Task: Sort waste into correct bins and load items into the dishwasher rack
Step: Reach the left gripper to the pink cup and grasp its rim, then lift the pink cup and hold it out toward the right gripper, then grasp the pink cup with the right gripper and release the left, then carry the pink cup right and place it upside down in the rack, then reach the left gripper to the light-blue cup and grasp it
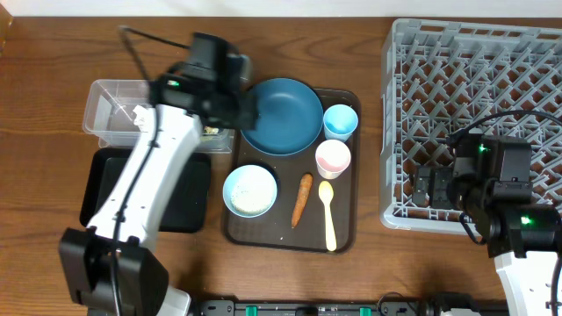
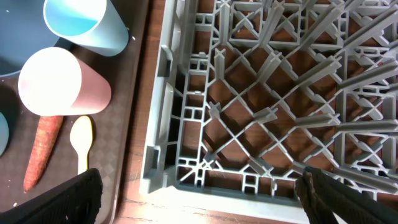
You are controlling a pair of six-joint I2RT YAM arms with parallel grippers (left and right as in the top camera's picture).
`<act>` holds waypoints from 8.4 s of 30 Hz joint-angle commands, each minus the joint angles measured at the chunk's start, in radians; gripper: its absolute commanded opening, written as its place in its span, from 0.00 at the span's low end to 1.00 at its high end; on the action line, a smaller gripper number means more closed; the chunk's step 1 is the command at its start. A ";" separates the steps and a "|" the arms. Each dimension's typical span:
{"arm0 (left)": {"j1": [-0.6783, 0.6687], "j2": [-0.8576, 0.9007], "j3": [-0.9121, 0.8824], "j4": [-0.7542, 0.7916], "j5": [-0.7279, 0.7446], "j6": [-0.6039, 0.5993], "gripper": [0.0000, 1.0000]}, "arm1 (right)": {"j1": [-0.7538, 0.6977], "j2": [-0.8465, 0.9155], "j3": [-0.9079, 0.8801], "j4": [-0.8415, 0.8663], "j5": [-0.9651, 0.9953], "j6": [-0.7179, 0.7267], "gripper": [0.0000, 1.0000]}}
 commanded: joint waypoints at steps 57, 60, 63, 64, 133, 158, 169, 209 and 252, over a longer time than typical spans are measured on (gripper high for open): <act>0.098 -0.013 -0.008 0.116 0.647 -0.046 0.06 | -0.014 0.064 0.017 0.153 -0.058 0.066 0.99; 0.127 0.010 -0.008 0.197 0.872 -0.008 0.06 | -0.019 0.119 0.017 0.225 -0.261 0.024 0.99; 0.129 0.039 -0.008 0.240 0.995 0.037 0.06 | -0.031 0.179 0.017 0.317 -0.533 -0.045 0.99; 0.128 0.045 -0.008 0.239 1.017 0.057 0.06 | -0.035 0.196 0.018 0.345 -0.620 -0.074 0.99; -0.076 0.095 -0.008 0.266 1.141 0.032 0.06 | 0.037 0.303 0.017 0.771 -1.352 -0.404 0.68; -0.029 0.063 -0.008 -0.023 0.349 0.032 0.59 | 0.035 0.303 0.017 0.708 -1.079 -0.059 0.32; 0.147 -0.104 -0.008 -0.116 0.154 0.032 0.60 | 0.035 0.286 0.026 0.529 -0.668 -0.056 0.01; 0.246 -0.134 -0.008 -0.219 0.021 0.032 0.60 | -0.747 0.532 0.555 -0.064 0.192 0.156 0.01; 0.246 -0.134 -0.008 -0.195 0.023 0.032 0.61 | -0.768 0.696 0.555 -0.041 -0.001 0.133 0.99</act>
